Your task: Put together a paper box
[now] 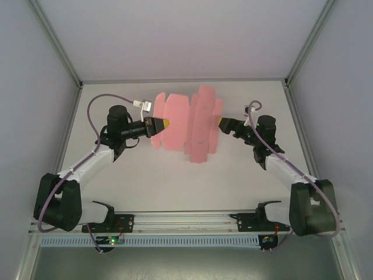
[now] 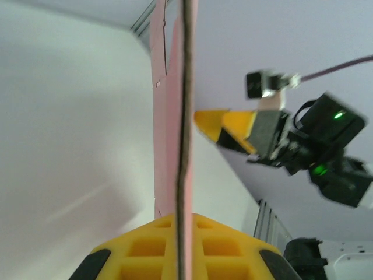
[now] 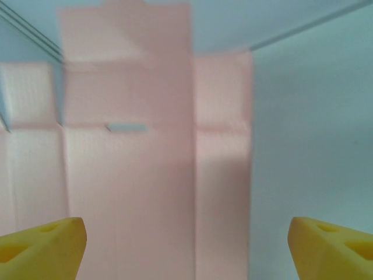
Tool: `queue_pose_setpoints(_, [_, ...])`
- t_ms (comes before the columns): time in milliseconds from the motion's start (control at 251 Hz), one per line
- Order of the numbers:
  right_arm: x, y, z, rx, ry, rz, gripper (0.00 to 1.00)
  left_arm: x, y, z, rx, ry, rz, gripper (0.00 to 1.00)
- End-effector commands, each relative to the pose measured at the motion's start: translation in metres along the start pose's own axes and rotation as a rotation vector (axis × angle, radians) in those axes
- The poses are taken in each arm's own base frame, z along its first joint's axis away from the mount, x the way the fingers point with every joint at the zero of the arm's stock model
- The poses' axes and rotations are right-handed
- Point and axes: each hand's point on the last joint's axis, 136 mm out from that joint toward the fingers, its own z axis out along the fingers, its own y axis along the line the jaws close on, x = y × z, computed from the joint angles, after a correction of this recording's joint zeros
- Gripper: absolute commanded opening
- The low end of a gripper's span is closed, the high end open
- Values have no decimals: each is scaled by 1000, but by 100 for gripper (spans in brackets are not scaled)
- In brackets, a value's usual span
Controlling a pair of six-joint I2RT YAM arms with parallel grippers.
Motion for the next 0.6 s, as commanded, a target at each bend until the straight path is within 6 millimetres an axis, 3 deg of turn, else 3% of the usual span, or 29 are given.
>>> queue_pose_setpoints(0, [-11,16,-16,-130,-51,33,89,-36,-54,-4,129,-135,142,0])
queue_pose_setpoints(168, [-21,40,-29,-276,-84,27,86,-43,-82,-12,140,-202,199,0])
queue_pose_setpoints(431, [-31,66,-35,-406,-105,-89,69,-43,-83,-22,103,-264,222,0])
queue_pose_setpoints(595, [-43,78,-35,-448,-104,-123,66,-41,-89,-23,137,-272,230,0])
